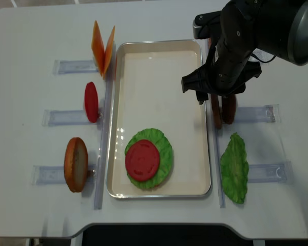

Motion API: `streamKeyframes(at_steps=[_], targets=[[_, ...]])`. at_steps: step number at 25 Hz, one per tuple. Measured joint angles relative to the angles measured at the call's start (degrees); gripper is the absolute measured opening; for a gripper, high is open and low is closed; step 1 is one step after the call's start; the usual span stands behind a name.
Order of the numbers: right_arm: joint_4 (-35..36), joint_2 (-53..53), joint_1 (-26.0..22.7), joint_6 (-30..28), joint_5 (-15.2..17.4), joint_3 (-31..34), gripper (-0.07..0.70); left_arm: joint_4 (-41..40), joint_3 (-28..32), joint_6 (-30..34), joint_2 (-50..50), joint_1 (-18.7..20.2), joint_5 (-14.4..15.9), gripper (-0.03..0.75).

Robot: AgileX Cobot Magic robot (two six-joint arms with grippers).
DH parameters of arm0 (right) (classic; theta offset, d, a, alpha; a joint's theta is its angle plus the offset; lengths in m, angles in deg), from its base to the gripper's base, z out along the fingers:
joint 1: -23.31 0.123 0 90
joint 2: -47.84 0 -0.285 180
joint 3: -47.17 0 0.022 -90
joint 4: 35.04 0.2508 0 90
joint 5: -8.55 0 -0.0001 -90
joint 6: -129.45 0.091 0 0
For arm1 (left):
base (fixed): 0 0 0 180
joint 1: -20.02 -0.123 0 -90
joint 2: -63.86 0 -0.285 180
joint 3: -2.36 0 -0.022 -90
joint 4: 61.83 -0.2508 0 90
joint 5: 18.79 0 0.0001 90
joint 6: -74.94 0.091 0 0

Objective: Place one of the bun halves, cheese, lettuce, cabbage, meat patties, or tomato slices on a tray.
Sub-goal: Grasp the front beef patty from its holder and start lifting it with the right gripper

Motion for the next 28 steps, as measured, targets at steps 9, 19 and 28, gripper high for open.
streamKeyframes(at_steps=[9,19,28], targets=[[-3.7,0.0,0.0,1.5,-0.2,0.0,0.433,0.0,0.0,0.0,0.0,0.0,0.0,0.409],[-3.1,-0.1,0.0,1.6,-0.2,0.0,0.433,0.0,0.0,0.0,0.0,0.0,0.0,0.409],[-0.5,-1.9,0.0,0.9,-0.2,0.0,0.433,0.0,0.0,0.0,0.0,0.0,0.0,0.409]])
